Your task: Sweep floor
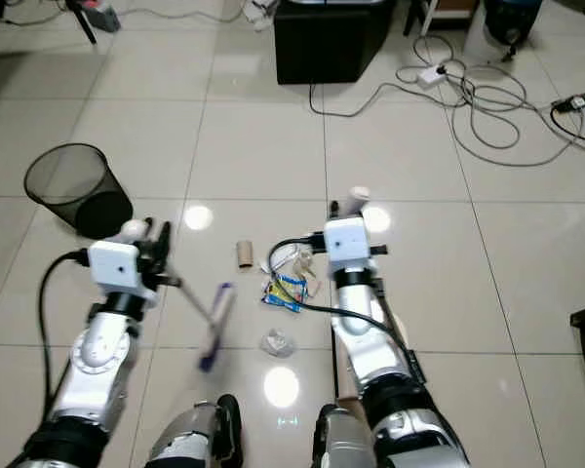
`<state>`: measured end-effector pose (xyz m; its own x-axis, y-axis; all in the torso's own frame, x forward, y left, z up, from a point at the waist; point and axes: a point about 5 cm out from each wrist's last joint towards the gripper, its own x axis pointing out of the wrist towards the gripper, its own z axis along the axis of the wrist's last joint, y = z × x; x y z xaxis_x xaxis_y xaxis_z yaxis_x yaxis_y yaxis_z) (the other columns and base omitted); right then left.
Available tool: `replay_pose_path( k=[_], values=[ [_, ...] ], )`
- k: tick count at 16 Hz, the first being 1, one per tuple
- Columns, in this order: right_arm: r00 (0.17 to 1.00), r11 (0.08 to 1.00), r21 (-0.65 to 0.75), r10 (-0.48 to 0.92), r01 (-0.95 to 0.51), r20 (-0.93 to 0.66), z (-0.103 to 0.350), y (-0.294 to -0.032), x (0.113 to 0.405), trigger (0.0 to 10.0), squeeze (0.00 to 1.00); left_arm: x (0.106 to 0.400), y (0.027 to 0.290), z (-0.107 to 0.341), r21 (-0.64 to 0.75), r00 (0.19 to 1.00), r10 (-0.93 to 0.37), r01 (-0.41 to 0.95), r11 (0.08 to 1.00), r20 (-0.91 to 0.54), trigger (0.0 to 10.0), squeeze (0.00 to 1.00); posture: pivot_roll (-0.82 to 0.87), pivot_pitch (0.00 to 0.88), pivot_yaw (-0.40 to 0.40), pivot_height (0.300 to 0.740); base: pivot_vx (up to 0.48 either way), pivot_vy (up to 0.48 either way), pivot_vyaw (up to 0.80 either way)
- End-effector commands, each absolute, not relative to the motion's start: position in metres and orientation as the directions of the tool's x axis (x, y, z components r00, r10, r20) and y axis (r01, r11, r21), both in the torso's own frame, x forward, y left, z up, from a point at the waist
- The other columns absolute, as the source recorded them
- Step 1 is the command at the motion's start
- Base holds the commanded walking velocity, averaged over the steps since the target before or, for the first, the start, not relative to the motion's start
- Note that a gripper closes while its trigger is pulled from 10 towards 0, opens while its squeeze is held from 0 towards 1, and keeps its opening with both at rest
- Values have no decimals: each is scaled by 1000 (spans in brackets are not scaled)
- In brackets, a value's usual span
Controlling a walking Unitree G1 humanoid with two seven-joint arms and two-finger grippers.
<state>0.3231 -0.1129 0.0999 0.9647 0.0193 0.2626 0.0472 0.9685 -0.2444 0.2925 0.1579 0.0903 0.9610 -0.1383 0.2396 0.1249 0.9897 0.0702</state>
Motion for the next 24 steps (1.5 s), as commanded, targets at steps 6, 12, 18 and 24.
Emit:
replay_pose_path(
  k=[6, 12, 18, 24],
  values=[
    [956, 979, -196, 14, 46, 294, 99, -94, 321, 10000, 0, 290, 133, 88, -166, 972, -151, 181, 969, 181, 10000, 0, 93, 333, 67, 740, 0, 0, 0],
    [962, 990, -130, -17, 54, 271, 97, -86, 322, 10000, 0, 297, 133, 92, -366, 993, -10, 54, 929, 121, 10000, 0, 86, 313, 59, 740, 0, 0, 0],
    [936, 998, -25, -39, 50, 351, 123, -97, 333, 10000, 0, 310, 114, 117, -405, 953, -223, 290, 867, 206, 10000, 0, 52, 234, 48, 740, 0, 0, 0],
    [914, 998, 63, -31, 6, 404, 141, -120, 338, 10000, 0, 330, 113, 155, -170, 843, -418, 491, 854, 338, 10000, 0, -5, 106, 48, 740, 0, 0, 0]
  ],
)
